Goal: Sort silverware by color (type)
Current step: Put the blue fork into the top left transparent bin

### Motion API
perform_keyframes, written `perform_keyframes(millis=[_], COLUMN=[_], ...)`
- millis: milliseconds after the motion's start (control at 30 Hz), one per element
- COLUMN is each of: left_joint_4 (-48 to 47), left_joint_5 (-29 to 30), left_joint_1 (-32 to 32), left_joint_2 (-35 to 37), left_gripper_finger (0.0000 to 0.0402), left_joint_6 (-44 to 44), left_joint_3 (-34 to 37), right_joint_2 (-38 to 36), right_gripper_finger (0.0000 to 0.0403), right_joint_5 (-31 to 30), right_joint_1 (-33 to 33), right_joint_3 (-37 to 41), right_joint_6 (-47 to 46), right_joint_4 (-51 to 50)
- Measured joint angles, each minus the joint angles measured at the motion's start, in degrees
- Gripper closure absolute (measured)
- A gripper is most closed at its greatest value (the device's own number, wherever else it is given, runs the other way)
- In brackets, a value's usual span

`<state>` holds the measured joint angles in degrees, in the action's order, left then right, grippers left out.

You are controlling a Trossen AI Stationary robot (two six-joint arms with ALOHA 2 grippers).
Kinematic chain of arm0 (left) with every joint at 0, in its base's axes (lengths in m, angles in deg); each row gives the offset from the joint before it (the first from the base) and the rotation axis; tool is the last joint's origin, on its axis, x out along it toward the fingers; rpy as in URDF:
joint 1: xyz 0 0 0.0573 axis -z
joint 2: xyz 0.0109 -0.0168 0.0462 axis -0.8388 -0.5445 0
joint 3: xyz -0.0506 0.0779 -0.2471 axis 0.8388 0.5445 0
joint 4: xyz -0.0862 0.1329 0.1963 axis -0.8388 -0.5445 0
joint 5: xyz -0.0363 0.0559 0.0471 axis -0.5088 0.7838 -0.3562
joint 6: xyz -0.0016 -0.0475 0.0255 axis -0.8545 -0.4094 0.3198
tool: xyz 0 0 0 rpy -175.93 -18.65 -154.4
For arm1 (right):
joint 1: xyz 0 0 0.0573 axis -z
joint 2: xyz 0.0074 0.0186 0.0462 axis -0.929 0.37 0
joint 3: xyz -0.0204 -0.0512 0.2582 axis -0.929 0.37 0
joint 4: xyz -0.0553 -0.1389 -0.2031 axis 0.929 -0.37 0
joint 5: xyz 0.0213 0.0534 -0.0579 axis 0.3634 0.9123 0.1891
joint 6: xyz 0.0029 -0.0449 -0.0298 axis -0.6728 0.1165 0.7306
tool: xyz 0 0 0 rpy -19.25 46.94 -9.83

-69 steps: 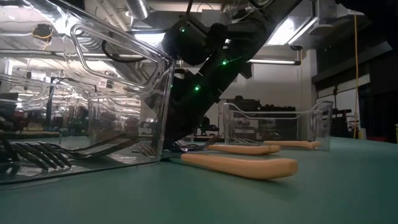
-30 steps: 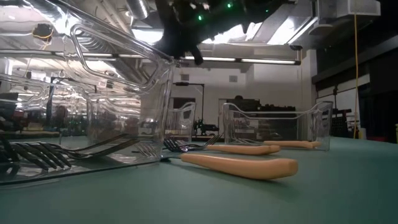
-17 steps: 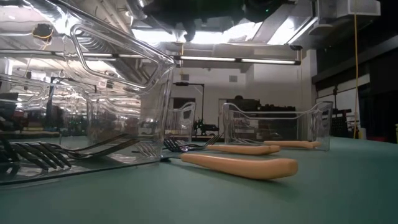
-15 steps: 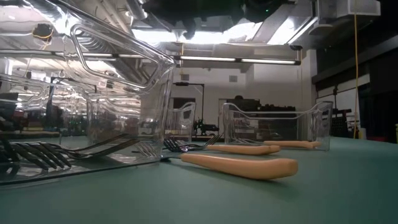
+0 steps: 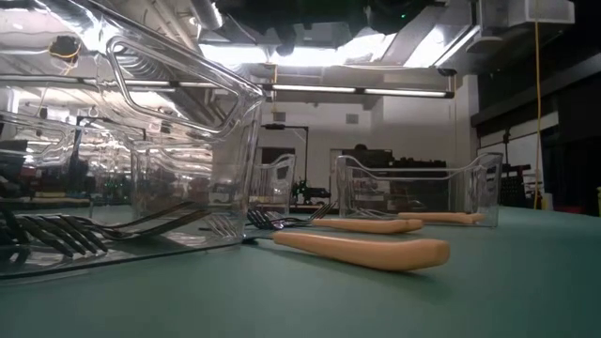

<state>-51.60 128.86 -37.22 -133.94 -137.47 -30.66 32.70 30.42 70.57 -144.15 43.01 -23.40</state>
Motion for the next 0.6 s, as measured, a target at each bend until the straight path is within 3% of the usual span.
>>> perform_keyframes(millis=[600], left_joint_4=[1.8], left_joint_5=[-0.1], left_joint_1=[-4.4], left_joint_2=[-4.1], left_gripper_finger=[0.0321], left_joint_6=[-0.4], left_joint_3=[0.0], right_joint_2=[0.0], right_gripper_finger=[0.0403], right_joint_5=[2.1], right_joint_1=[0.0], right_joint_3=[0.0], right_joint_6=[0.1], right_joint_4=[0.1])
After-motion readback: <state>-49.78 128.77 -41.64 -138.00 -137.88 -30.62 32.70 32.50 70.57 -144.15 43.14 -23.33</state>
